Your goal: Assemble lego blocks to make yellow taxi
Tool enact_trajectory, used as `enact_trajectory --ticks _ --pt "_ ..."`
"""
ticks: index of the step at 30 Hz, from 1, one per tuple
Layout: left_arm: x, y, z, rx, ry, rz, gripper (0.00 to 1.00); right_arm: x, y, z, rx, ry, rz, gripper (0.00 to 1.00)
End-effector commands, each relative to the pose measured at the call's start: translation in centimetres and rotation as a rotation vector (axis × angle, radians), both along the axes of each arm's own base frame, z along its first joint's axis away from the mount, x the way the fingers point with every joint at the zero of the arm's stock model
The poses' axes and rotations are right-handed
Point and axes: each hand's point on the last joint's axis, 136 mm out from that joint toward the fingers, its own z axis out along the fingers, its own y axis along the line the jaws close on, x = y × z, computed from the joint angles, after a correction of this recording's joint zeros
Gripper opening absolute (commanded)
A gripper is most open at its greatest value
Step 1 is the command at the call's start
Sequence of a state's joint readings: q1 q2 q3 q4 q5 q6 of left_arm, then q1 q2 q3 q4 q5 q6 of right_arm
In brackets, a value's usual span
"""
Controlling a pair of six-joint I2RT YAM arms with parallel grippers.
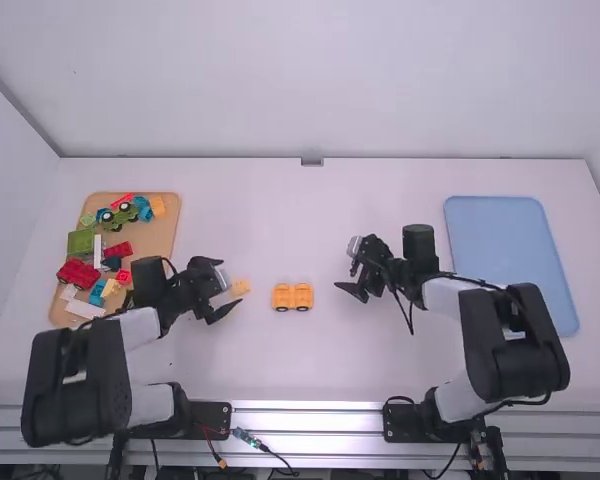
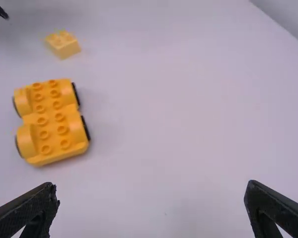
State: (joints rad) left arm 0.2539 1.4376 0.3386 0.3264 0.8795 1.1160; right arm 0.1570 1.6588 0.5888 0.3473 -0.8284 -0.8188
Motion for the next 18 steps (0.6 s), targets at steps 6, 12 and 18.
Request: enact_trajectory --ticks 6,12,18 --pt "0.8 -1.2 -1.7 -0.105 0.066 -0.101 0.99 -1.0 0.9 0.7 0.061 -0.002 0.071 0.99" --pt "1.6 -1.2 -2.5 -0.136 0.103 -0.113 0.99 -2.5 2.3 -0.1 0.105 0.044 0.161 0.99" --pt "1.7 -1.4 -2.3 -0.136 0.096 -0.121 0.99 -3.4 4.7 -1.5 0.082 0.137 0.180 0.97"
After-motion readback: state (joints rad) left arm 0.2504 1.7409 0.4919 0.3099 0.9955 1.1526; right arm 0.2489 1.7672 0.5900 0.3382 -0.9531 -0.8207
